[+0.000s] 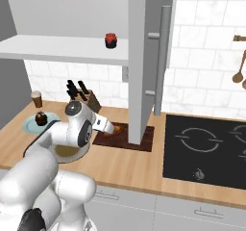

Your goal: From the different types of pastries on the counter, select a croissant and place it on the cutting board. Then retrieve a jar of jam from the cabinet and place it alongside the croissant on the cutting board.

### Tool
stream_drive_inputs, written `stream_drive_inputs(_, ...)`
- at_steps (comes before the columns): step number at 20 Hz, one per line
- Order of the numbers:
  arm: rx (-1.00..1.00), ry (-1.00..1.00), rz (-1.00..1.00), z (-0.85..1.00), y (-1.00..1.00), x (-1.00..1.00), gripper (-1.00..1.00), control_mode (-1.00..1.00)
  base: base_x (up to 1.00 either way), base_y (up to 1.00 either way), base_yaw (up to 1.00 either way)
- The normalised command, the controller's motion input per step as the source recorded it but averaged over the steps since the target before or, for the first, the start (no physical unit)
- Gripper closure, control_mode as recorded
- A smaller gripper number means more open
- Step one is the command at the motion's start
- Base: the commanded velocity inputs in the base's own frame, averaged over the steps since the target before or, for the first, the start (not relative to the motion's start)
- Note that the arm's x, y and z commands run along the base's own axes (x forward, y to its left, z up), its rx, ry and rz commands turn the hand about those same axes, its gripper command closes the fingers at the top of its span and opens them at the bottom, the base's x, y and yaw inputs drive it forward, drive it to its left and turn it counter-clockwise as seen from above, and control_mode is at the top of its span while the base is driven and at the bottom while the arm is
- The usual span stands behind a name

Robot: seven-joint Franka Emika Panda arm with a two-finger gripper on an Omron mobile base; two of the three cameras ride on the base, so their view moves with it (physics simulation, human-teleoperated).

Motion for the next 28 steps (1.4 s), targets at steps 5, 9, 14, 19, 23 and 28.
stream_drive_inputs(5,0.0,-0.22,0.15,1.0,0.0,0.0,-1.0,-1.0,0.0,0.0,0.0)
stream_drive_inputs(9,-0.03,-0.22,0.11,1.0,0.0,-0.01,-1.0,-1.0,0.0,0.0,0.0)
stream_drive_inputs(14,-0.18,-0.13,0.03,1.0,0.02,-0.11,-1.0,-1.0,0.0,0.0,0.0)
stream_drive_inputs(19,-0.29,-0.01,0.0,1.0,0.1,-0.14,-1.0,-1.0,0.0,0.0,0.0)
stream_drive_inputs(23,-0.16,0.0,0.03,1.0,0.04,-0.25,-1.0,-1.0,0.0,0.0,0.0)
stream_drive_inputs(28,-0.01,0.0,0.15,1.0,0.01,-0.67,-1.0,-1.0,0.0,0.0,0.0)
